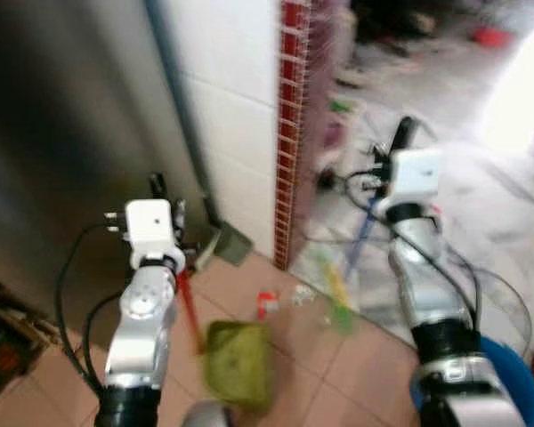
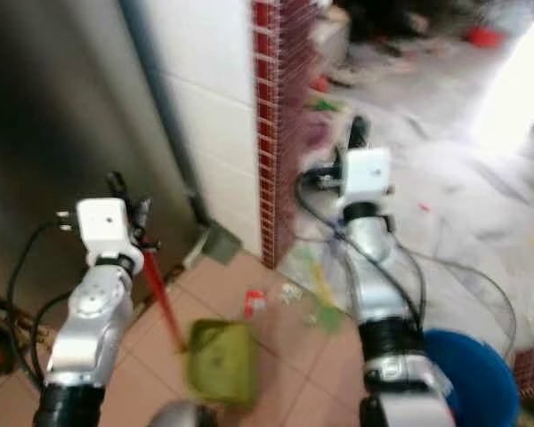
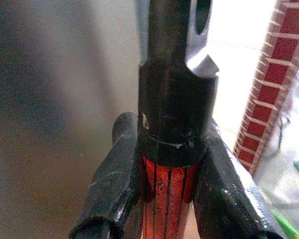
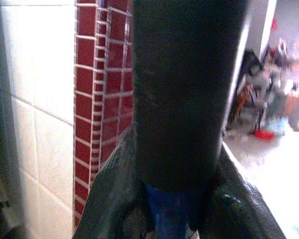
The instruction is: Sweep floor
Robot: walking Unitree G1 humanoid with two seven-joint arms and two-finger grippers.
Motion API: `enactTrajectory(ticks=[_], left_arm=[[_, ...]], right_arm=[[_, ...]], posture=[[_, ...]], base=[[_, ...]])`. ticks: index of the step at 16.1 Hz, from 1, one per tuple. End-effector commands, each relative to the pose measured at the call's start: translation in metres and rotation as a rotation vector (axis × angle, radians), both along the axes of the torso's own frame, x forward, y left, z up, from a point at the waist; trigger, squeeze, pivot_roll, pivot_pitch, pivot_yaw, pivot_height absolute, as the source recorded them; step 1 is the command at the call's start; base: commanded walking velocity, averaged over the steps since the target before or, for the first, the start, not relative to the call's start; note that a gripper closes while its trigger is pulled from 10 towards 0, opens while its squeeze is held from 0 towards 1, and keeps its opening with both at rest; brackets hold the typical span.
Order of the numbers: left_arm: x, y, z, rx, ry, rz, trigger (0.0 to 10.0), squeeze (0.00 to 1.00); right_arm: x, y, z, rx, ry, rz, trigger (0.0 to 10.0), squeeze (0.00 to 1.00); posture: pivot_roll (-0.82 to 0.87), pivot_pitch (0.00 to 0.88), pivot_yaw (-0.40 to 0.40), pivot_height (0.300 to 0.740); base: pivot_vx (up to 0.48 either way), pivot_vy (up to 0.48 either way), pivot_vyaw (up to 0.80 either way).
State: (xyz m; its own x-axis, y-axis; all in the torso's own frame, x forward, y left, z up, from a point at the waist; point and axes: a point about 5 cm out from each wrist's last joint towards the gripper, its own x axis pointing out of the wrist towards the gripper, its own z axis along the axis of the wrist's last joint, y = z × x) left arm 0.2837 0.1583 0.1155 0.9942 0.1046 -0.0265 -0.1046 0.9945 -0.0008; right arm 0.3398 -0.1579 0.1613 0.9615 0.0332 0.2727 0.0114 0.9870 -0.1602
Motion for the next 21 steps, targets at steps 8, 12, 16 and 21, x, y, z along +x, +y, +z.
enactTrajectory(ticks=[8,12,16,21], left_arm=[[0.0,0.006,0.012,0.022,-0.048,0.046,10.0,0.0],[0.0,0.009,0.013,0.035,-0.05,0.059,10.0,0.0],[0.001,0.011,0.012,0.068,-0.061,0.089,10.0,0.0],[0.012,0.019,0.007,0.149,-0.059,0.199,10.0,0.0]], right_arm=[[0.0,0.014,0.005,-0.005,-0.028,0.061,10.0,0.0],[-0.003,0.017,-0.002,-0.002,-0.005,0.073,10.0,0.0],[-0.002,0.017,0.001,-0.002,-0.011,0.071,10.0,0.0],[-0.001,0.017,0.003,-0.003,-0.018,0.076,10.0,0.0]], posture=[[-0.03,0.0,-0.007,0.74],[-0.02,0.0,-0.015,0.74],[-0.03,0.0,-0.005,0.74],[-0.05,0.0,-0.001,0.74]], base=[[0.156,0.266,0.0],[0.0,0.449,0.0],[0.0,0.218,0.0],[0.0,0.0,0.0]])
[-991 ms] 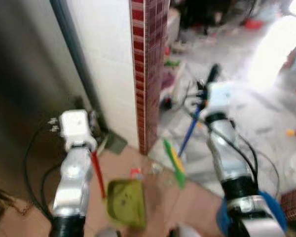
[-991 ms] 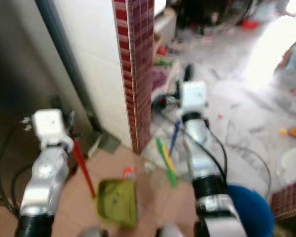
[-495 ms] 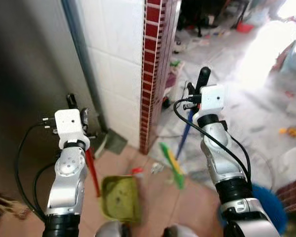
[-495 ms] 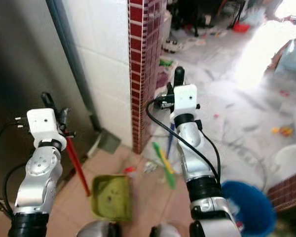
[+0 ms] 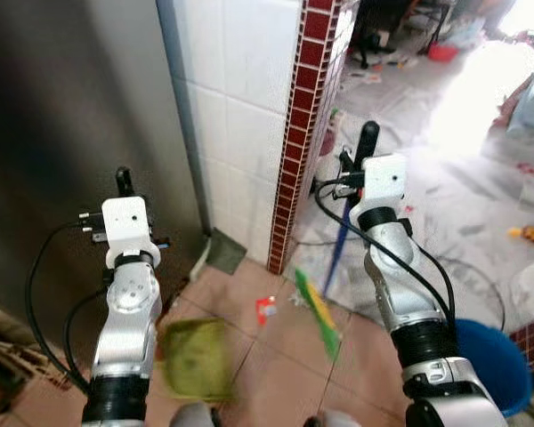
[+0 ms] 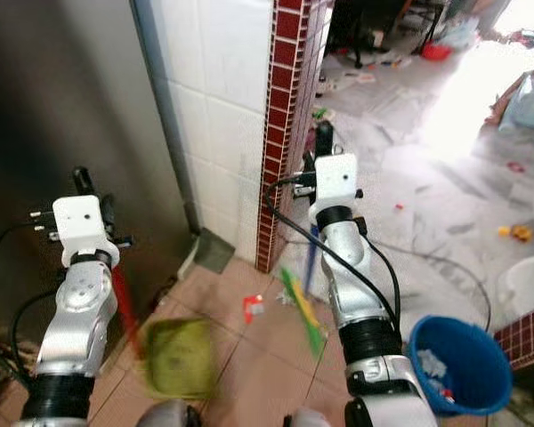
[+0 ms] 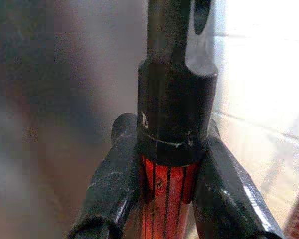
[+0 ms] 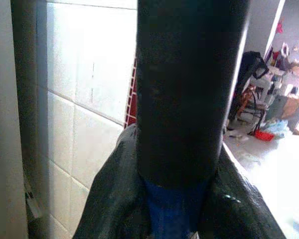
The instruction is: Sweep floor
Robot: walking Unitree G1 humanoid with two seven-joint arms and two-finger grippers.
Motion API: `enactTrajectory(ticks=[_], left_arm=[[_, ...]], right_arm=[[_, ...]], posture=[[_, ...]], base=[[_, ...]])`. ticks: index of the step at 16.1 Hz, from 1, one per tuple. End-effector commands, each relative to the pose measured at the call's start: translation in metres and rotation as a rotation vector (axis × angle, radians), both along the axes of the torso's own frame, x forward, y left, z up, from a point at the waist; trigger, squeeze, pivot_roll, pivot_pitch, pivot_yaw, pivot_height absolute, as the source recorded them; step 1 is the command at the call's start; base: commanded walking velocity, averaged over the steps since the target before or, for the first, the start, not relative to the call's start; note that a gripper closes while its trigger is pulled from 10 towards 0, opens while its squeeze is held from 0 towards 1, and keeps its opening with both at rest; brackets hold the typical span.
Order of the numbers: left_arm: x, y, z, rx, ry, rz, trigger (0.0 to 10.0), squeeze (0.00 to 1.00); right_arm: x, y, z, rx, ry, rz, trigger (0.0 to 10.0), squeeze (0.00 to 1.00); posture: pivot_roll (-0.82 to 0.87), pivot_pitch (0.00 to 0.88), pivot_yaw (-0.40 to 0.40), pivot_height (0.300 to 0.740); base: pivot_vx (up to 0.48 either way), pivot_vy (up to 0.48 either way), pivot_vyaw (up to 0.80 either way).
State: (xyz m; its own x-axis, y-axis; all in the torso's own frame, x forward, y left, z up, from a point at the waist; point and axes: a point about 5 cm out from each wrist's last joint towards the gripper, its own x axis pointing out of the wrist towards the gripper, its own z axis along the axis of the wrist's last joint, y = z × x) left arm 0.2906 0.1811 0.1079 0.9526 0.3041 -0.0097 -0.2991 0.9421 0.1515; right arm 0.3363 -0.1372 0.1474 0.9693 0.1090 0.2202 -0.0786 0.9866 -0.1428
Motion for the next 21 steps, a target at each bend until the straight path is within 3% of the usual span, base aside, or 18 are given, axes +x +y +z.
enactTrajectory(ticks=[1,5,21], left_arm=[[0.0076,-0.0037,0.0144,-0.001,-0.075,-0.007,10.0,0.0],[0.015,-0.0096,0.0172,-0.063,-0.102,-0.076,10.0,0.0],[0.0174,-0.0103,0.0214,-0.067,-0.129,-0.107,10.0,0.0]], right_arm=[[0.0024,-0.0032,0.0175,-0.016,-0.075,-0.004,10.0,0.0],[-0.0009,-0.0011,0.0198,-0.018,-0.092,0.013,10.0,0.0],[0.001,-0.0022,0.0233,-0.037,-0.107,0.004,10.0,0.0]], posture=[[-0.05,0.0,-0.001,0.74],[-0.07,0.0,0.002,0.74],[-0.06,0.0,0.008,0.74]], base=[[0.0,0.0,0.0],[0.0,0.0,0.0],[0.357,0.0,-0.03]])
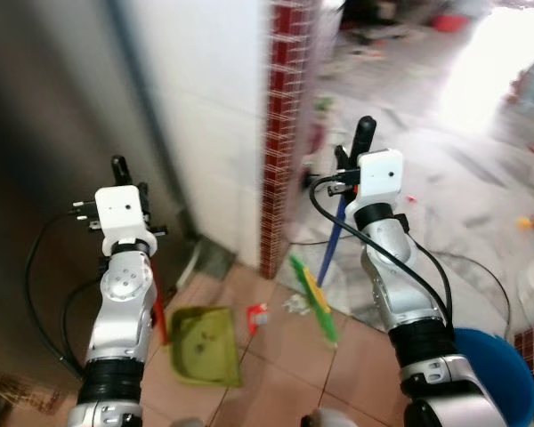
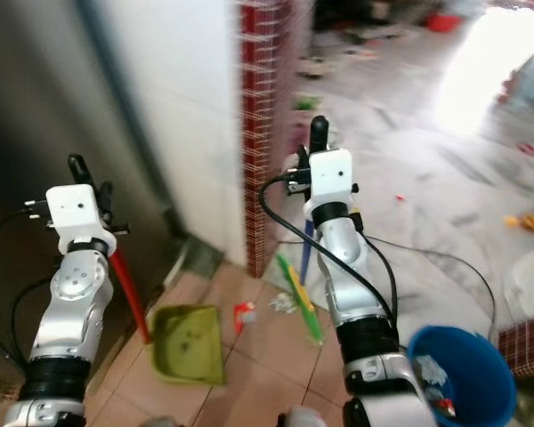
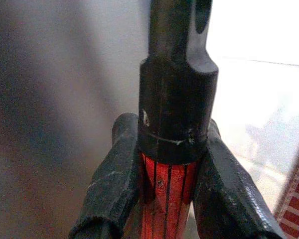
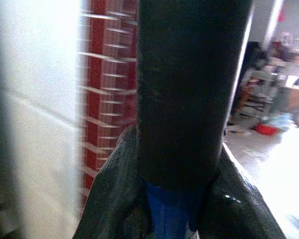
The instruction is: Sweep floor
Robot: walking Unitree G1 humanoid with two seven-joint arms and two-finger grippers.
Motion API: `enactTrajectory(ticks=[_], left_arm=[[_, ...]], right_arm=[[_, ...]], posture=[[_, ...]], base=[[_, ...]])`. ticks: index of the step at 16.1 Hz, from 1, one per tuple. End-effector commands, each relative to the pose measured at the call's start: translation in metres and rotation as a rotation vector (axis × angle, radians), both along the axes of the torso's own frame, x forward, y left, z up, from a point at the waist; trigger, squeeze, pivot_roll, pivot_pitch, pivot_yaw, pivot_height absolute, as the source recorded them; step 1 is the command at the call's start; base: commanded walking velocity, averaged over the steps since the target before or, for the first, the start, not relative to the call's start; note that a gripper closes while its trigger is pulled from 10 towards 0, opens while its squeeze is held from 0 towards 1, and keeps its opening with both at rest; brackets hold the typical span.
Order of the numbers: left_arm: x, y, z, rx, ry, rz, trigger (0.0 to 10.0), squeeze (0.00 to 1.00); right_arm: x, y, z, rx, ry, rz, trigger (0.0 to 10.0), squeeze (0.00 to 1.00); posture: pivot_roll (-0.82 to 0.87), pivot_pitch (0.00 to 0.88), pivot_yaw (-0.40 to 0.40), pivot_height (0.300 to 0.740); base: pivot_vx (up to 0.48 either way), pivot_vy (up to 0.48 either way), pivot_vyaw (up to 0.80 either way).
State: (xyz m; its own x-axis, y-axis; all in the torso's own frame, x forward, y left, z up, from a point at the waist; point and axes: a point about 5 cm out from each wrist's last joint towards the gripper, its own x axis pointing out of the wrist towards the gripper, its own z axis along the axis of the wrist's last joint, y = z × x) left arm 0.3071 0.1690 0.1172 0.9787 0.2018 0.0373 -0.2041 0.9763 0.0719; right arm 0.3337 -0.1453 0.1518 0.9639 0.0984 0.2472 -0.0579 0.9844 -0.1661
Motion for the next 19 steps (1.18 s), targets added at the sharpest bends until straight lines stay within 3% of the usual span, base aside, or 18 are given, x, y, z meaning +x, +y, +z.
enactTrajectory(ticks=[1,9,11,16,19], left_arm=[[0.0,0.002,0.012,-0.005,-0.063,0.003,10.0,0.0],[-0.001,0.004,0.008,0.029,-0.053,0.026,10.0,0.0],[0.001,0.005,0.003,0.09,-0.053,0.041,10.0,0.0],[0.019,0.004,-0.007,0.161,-0.03,0.084,10.0,0.0],[0.032,-0.003,-0.016,0.139,-0.002,0.079,10.0,0.0]], right_arm=[[0.004,0.006,0.019,-0.017,-0.076,0.021,10.0,0.0],[0.003,0.003,0.018,-0.026,-0.07,0.023,10.0,0.0],[0.0,0.0,0.013,-0.025,-0.048,0.02,10.0,0.0],[-0.003,-0.006,0.01,0.05,0.016,0.003,10.0,0.0],[-0.006,-0.014,0.009,0.094,0.056,-0.014,10.0,0.0]], posture=[[-0.06,0.0,0.007,0.74],[-0.07,0.0,0.0,0.74],[-0.07,0.0,-0.008,0.74],[-0.12,0.0,-0.021,0.74],[-0.17,0.0,-0.037,0.74]], base=[[0.356,0.0,0.0],[0.0,0.0,0.0],[0.0,0.0,0.0],[0.0,0.0,0.0],[0.0,0.0,0.0]])
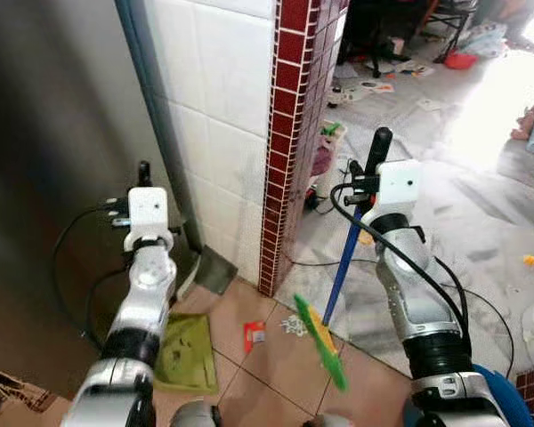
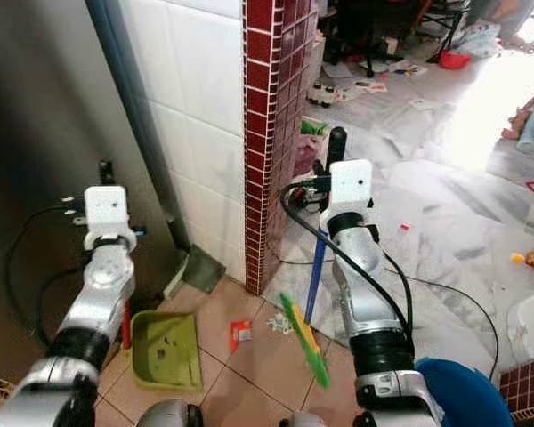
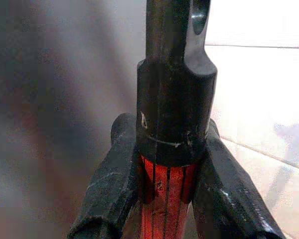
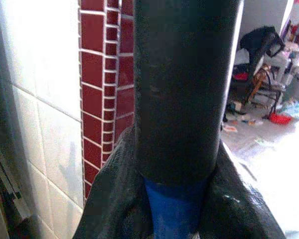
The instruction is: Sweep floor
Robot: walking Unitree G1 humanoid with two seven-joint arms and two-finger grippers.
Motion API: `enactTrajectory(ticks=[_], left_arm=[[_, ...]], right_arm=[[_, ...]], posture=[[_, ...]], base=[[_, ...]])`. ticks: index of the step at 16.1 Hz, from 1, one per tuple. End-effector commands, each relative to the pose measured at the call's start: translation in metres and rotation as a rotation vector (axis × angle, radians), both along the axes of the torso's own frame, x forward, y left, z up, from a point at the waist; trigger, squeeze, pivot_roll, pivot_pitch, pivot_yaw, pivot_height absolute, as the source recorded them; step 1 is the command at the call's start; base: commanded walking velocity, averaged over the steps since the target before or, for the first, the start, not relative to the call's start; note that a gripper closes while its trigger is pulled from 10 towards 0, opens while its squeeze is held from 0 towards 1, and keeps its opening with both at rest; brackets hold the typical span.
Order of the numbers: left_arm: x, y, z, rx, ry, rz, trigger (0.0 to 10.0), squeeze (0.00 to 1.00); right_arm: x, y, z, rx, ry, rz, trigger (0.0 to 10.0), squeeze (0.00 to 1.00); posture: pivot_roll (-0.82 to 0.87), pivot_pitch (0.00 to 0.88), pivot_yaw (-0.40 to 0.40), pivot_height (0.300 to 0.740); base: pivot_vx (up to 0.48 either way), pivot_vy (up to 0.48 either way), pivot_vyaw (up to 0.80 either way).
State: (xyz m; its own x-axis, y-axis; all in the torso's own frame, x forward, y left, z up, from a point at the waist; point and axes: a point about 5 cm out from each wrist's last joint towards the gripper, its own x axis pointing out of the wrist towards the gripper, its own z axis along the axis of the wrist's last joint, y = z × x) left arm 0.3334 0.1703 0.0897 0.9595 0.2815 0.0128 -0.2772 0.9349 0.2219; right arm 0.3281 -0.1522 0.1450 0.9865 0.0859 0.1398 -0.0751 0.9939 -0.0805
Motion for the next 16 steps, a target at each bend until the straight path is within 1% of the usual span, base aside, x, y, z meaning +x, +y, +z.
enactTrajectory(ticks=[1,2,4,5,7,8,10,11,12,13,14,15,16], left_arm=[[0.009,-0.009,0.011,-0.019,-0.059,-0.027,10.0,0.0],[0.013,-0.015,0.011,-0.036,-0.058,-0.044,10.0,0.0],[0.016,-0.028,0.005,-0.093,-0.025,-0.058,10.0,0.0],[0.016,-0.036,0.0,-0.098,-0.008,-0.084,10.0,0.0],[0.011,-0.049,-0.012,-0.098,0.025,-0.135,10.0,0.0],[0.009,-0.052,-0.017,-0.095,0.045,-0.151,10.0,0.0],[0.009,-0.053,-0.019,-0.094,0.066,-0.161,10.0,0.0],[0.008,-0.056,-0.021,-0.102,0.078,-0.172,10.0,0.0],[0.008,-0.058,-0.021,-0.103,0.08,-0.185,10.0,0.0],[0.008,-0.06,-0.023,-0.109,0.092,-0.197,10.0,0.0],[0.008,-0.061,-0.024,-0.114,0.098,-0.202,10.0,0.0],[0.008,-0.062,-0.025,-0.128,0.106,-0.211,10.0,0.0],[0.008,-0.063,-0.026,-0.149,0.121,-0.23,10.0,0.0]], right_arm=[[-0.001,-0.007,0.015,0.038,-0.045,-0.019,10.0,0.0],[-0.002,-0.008,0.014,0.062,-0.03,-0.015,10.0,0.0],[-0.003,-0.004,0.015,0.091,-0.012,0.01,10.0,0.0],[-0.004,-0.002,0.016,0.113,0.001,0.022,10.0,0.0],[-0.006,0.005,0.02,0.145,0.017,0.069,10.0,0.0],[-0.007,0.01,0.019,0.17,0.046,0.116,10.0,0.0],[-0.008,0.016,0.016,0.186,0.092,0.19,10.0,0.0],[-0.009,0.02,0.014,0.222,0.145,0.247,10.0,0.0],[-0.01,0.025,0.015,0.239,0.168,0.297,10.0,0.0],[-0.01,0.03,0.023,0.244,0.17,0.365,10.0,0.0],[-0.01,0.031,0.028,0.251,0.165,0.385,10.0,0.0],[-0.008,0.034,0.038,0.276,0.156,0.415,10.0,0.0],[-0.005,0.035,0.05,0.26,0.123,0.433,10.0,0.0]], posture=[[-0.18,0.001,-0.042,0.74],[-0.19,0.006,-0.046,0.74],[-0.21,0.004,-0.053,0.74],[-0.21,0.003,-0.055,0.74],[-0.22,0.001,-0.056,0.74],[-0.22,0.0,-0.057,0.74],[-0.22,0.0,-0.057,0.74],[-0.22,0.0,-0.057,0.74],[-0.22,0.0,-0.055,0.74],[-0.23,0.0,-0.052,0.74],[-0.23,0.0,-0.051,0.74],[-0.23,0.0,-0.049,0.74],[-0.23,0.0,-0.042,0.74]], base=[[0.0,0.0,0.0],[0.0,0.0,0.0],[0.0,0.0,0.0],[0.0,0.0,0.0],[0.0,0.0,0.0],[0.0,0.0,0.0],[0.0,0.0,0.0],[0.0,0.0,0.0],[0.0,0.0,0.0],[0.0,0.0,0.0],[0.0,0.0,0.0],[0.0,0.0,0.0],[0.0,0.0,0.0]])
